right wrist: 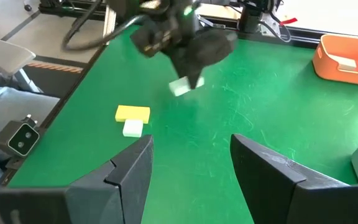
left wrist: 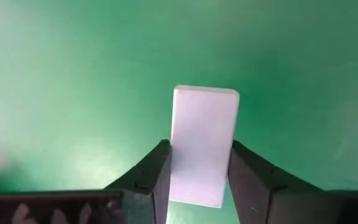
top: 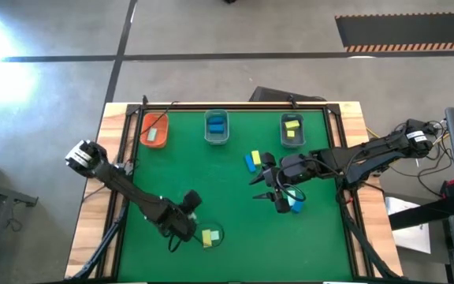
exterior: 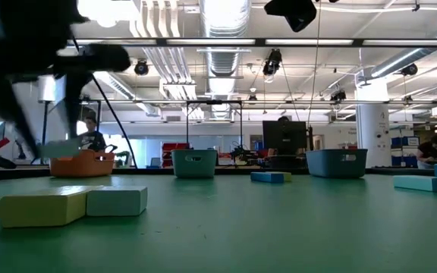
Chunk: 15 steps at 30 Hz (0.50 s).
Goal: Sort & place blocks by color
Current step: Put the light blue block into the orange bin
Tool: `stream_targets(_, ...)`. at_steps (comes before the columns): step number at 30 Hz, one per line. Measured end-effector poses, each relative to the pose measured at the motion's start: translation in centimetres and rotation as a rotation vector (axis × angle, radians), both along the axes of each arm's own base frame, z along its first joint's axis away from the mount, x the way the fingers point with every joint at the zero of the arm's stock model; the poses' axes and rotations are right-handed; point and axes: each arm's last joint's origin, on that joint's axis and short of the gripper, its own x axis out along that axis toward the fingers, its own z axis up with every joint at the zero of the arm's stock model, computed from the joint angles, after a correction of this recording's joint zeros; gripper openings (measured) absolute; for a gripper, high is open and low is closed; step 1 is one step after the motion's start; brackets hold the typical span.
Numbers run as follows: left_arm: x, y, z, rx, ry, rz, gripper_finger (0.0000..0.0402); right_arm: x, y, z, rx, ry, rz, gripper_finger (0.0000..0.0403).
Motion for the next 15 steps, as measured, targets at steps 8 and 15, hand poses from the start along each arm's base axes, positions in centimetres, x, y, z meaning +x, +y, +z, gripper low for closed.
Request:
stream_targets(8, -0.7, 7.2, 5.4, -0.099, -0.250, 0.590, 0.0109, -0.1, 0.0, -0.2, -0.019, 0.013, 0.009, 0.0205)
stream_targets(15, -3.3, 14.7, 9.5, -0.150, -0.560, 1.161, 0.0109, -0.1, 0.0, -0.2, -0.038, 0.008, 0.021, 0.0205)
